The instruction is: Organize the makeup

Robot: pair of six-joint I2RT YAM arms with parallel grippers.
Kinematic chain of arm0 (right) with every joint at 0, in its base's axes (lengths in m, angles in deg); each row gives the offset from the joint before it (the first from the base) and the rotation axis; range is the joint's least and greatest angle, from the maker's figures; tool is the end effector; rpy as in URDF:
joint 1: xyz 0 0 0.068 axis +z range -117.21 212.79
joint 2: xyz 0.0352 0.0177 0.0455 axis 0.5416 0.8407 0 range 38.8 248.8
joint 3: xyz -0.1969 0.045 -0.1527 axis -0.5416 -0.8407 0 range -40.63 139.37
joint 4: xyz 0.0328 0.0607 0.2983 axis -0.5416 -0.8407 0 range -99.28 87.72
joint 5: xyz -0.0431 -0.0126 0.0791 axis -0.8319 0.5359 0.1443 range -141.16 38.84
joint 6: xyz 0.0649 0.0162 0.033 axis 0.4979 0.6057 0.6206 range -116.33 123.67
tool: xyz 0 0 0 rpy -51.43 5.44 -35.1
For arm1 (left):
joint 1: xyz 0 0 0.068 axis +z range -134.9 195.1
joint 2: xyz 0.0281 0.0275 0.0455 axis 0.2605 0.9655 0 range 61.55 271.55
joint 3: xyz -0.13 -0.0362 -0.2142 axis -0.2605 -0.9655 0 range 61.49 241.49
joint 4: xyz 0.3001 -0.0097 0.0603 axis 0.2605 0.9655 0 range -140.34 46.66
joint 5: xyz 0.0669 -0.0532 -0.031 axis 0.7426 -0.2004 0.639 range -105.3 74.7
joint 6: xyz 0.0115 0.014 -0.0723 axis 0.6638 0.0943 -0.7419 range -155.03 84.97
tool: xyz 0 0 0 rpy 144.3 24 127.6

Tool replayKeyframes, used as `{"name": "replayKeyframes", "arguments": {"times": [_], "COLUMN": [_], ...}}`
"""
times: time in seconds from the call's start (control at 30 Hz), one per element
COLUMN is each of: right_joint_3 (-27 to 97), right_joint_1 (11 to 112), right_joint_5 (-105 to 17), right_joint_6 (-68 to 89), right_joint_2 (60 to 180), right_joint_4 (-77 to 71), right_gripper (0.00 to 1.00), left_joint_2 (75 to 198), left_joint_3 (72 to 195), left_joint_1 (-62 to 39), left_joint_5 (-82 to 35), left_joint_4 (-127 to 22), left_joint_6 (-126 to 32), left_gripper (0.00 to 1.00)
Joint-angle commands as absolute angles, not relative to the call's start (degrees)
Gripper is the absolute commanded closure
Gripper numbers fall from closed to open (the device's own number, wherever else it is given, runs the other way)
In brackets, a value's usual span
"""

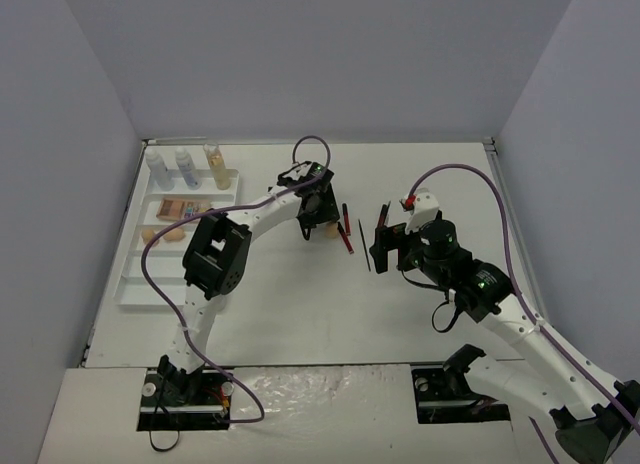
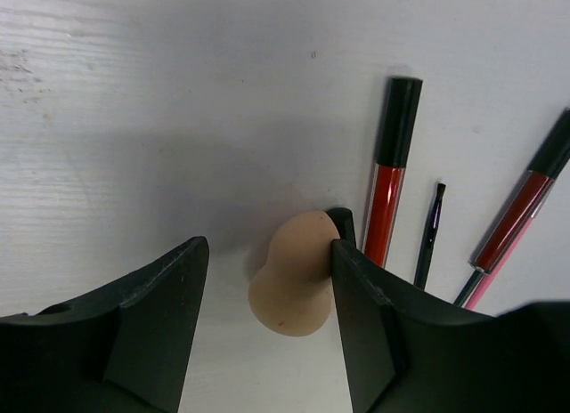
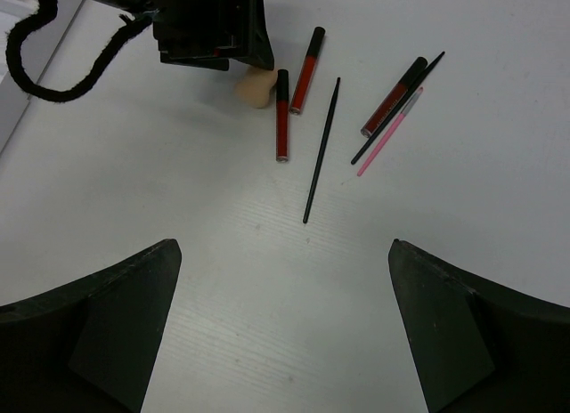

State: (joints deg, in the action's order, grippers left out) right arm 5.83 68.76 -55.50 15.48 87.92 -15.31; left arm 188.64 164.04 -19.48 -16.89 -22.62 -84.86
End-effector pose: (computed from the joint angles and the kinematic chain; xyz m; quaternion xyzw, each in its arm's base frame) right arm 0.2347 0.1645 0.3071 -0.1442 0.7837 0.2168 0.5640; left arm 0.4447 -0.3087 0.1331 -0.1212 0.9384 -0.2269 0.2307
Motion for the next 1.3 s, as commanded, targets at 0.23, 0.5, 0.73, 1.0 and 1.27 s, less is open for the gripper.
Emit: {"name": "replayKeyframes", "arguments": {"times": [0.23,0.5,0.73,1.0,1.27], "right_joint_3": [5.4,5.1,5.9,6.5,6.3], "right_joint_1": [68.3,68.3,68.4,68.4,68.1], "right_joint_5": [-56.9,-56.7,-55.9,-55.4,-54.8], "right_joint_6": [15.1,15.5,15.9,16.1,15.9], "right_joint_2": [88.2,87.6,88.2,90.8,91.8], "right_joint_4": [-13.3,-13.4,-13.4,-13.0,-11.8], "right_gripper": [0.0,0.0,0.0,0.0,0.0], "left_joint_2": [182.8,180.4,170.1,152.9,144.0], "left_joint_3": [159.5,157.6,153.9,137.4,127.4], "left_joint_1": [-22.4,-22.5,-20.2,-8.0,8.2], "left_joint_5": [-19.2,-18.8,-17.2,-12.0,-10.1], "left_joint_4": [-26.9,-27.0,-25.7,-24.9,-24.6], "left_joint_6": [-86.7,-86.4,-84.3,-85.8,-87.0], "left_gripper": [0.59,0.95,1.0,1.0,1.0]}}
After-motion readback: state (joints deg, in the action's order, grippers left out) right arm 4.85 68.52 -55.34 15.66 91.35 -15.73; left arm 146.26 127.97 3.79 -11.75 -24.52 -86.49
